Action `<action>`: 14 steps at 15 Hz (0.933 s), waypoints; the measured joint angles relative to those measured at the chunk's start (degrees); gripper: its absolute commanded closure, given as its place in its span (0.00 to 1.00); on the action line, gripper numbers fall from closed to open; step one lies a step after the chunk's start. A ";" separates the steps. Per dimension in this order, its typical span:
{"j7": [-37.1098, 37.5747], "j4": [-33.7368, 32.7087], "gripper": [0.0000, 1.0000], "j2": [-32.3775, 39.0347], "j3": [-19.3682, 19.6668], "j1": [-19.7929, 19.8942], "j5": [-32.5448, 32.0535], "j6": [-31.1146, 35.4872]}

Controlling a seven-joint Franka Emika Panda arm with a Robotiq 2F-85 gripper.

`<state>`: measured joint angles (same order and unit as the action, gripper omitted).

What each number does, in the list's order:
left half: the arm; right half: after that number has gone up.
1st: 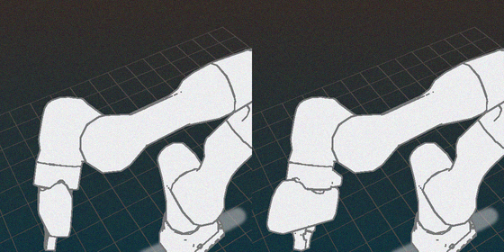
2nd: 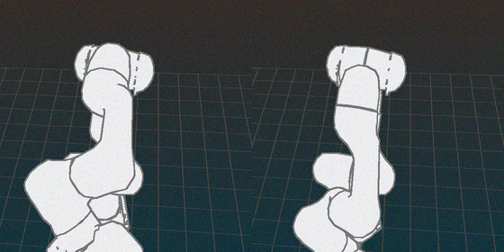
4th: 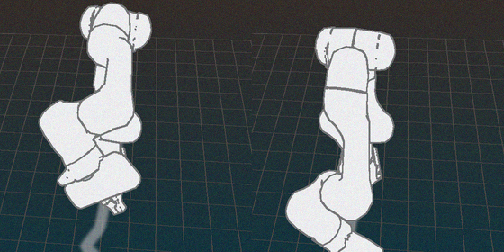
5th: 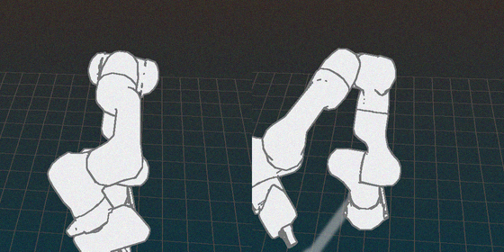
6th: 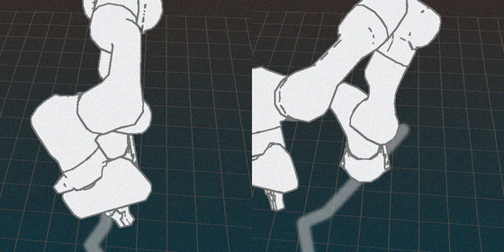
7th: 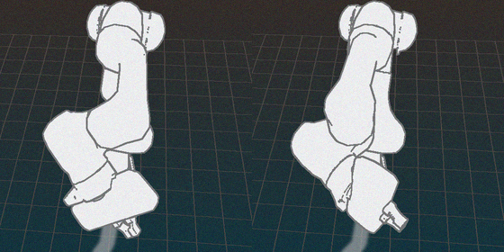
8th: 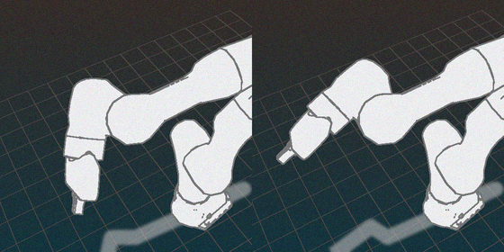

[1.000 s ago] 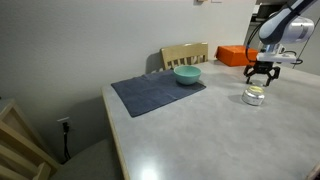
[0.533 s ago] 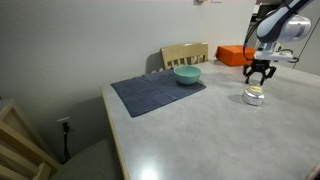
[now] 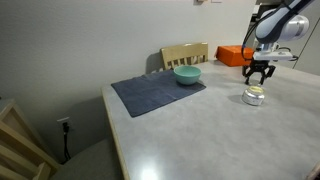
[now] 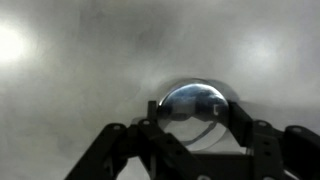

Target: Put the lid on top of the silver container

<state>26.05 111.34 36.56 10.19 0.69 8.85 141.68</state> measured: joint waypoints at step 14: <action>-14.02 4.21 0.56 -18.60 -2.61 -4.98 -12.29 -23.45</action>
<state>12.04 115.55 17.96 7.58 -4.29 -3.44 118.24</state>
